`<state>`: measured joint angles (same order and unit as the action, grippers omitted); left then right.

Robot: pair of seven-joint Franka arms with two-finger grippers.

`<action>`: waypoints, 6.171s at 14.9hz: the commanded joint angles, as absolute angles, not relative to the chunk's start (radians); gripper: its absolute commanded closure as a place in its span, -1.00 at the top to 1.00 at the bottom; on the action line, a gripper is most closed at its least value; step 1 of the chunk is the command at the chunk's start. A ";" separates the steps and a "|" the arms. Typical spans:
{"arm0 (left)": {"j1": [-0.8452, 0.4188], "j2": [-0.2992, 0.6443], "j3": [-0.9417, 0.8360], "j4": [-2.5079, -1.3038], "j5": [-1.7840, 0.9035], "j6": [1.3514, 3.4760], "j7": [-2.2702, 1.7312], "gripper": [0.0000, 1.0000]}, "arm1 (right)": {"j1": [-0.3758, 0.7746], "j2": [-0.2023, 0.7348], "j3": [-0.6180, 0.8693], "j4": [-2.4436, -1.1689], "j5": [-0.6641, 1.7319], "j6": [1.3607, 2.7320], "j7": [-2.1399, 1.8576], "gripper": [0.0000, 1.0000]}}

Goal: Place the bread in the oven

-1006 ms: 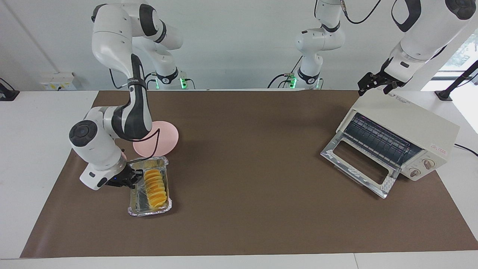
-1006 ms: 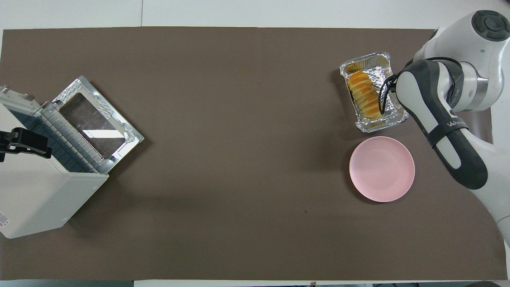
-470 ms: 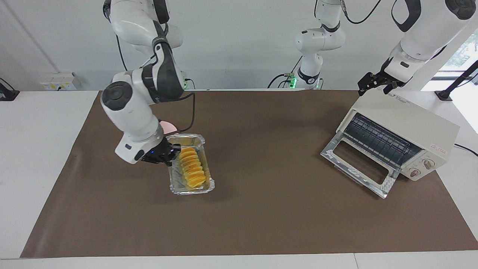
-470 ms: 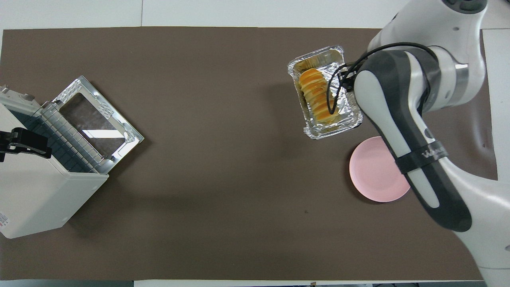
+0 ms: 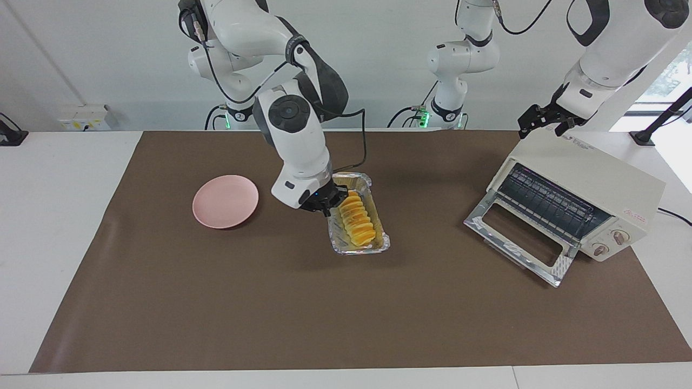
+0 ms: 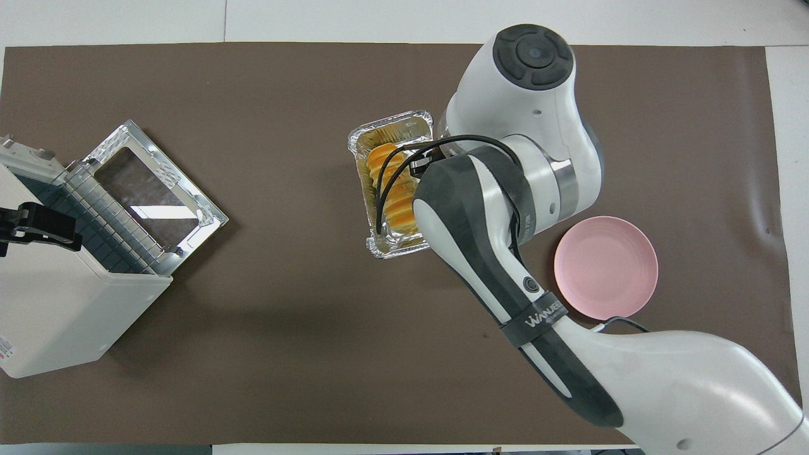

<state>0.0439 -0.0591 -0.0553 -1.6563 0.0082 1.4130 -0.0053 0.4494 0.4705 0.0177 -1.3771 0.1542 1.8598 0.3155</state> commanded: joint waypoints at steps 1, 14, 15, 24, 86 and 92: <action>0.040 -0.078 -0.051 -1.672 0.008 1.411 -0.003 1.00 | 0.497 0.469 0.015 -1.477 0.183 1.983 0.379 -1.00; 0.040 -0.078 -0.051 -1.672 0.008 1.411 -0.003 1.00 | 0.563 0.472 0.017 -1.652 0.229 2.259 0.520 -0.06; 0.040 -0.078 -0.051 -1.672 0.008 1.411 -0.003 1.00 | 0.575 0.471 0.017 -1.654 0.229 2.257 0.523 0.99; 0.040 -0.078 -0.051 -1.672 0.008 1.411 -0.003 1.00 | 0.488 0.408 0.008 -1.602 0.230 2.079 0.611 1.00; -0.311 0.062 -0.080 -1.629 -0.082 1.688 -0.295 1.00 | -0.083 -0.103 -0.006 -1.646 0.014 1.479 -0.144 1.00; -0.546 0.348 -0.080 -1.609 -0.080 2.060 -0.517 1.00 | -0.084 -0.103 -0.006 -1.646 0.014 1.479 -0.144 1.00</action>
